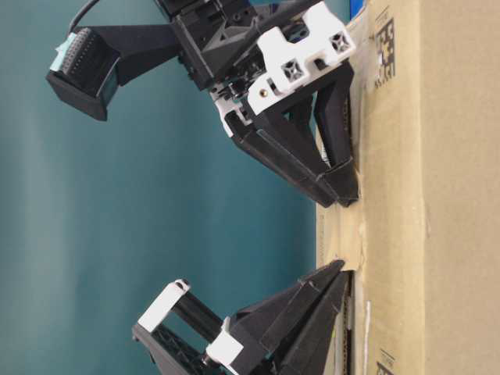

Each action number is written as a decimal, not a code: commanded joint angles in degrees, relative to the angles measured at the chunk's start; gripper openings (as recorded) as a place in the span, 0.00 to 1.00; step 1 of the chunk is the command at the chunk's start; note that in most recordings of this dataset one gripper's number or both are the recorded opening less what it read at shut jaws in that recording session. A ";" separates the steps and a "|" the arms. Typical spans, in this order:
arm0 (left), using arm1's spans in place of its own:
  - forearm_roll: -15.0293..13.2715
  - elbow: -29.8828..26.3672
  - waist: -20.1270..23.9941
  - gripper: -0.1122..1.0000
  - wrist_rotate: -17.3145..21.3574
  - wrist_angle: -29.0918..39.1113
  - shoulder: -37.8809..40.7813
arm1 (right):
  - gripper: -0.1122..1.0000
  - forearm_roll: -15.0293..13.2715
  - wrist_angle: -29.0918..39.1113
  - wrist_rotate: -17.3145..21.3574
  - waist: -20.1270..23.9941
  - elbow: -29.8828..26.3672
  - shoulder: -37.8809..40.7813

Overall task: Apply tape along the seams of the closed cardboard box to seal it securely.
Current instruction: 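Release the tape with the left gripper and reposition it beside the right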

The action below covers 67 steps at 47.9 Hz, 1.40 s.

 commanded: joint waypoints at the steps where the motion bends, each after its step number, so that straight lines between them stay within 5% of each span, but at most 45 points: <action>1: 0.00 -1.05 0.26 0.11 -0.18 0.26 -0.35 | 0.60 0.18 -0.09 -0.09 -0.53 -0.26 -0.70; 33: 0.00 -3.43 0.53 0.12 -0.88 6.06 0.09 | 0.60 0.18 0.70 -0.18 -0.53 -0.26 -0.79; 38: 0.00 -3.60 0.88 0.25 -0.88 6.42 0.09 | 0.60 0.18 0.70 -0.18 -0.53 -0.18 -0.79; 50: 0.00 -3.69 0.88 0.74 -0.62 6.42 -0.26 | 0.60 0.09 1.41 -0.18 -0.53 -0.18 -0.79; 67: 0.00 -7.38 0.97 0.74 -1.23 15.47 0.18 | 0.60 0.09 3.60 -0.18 -0.44 -0.18 -0.70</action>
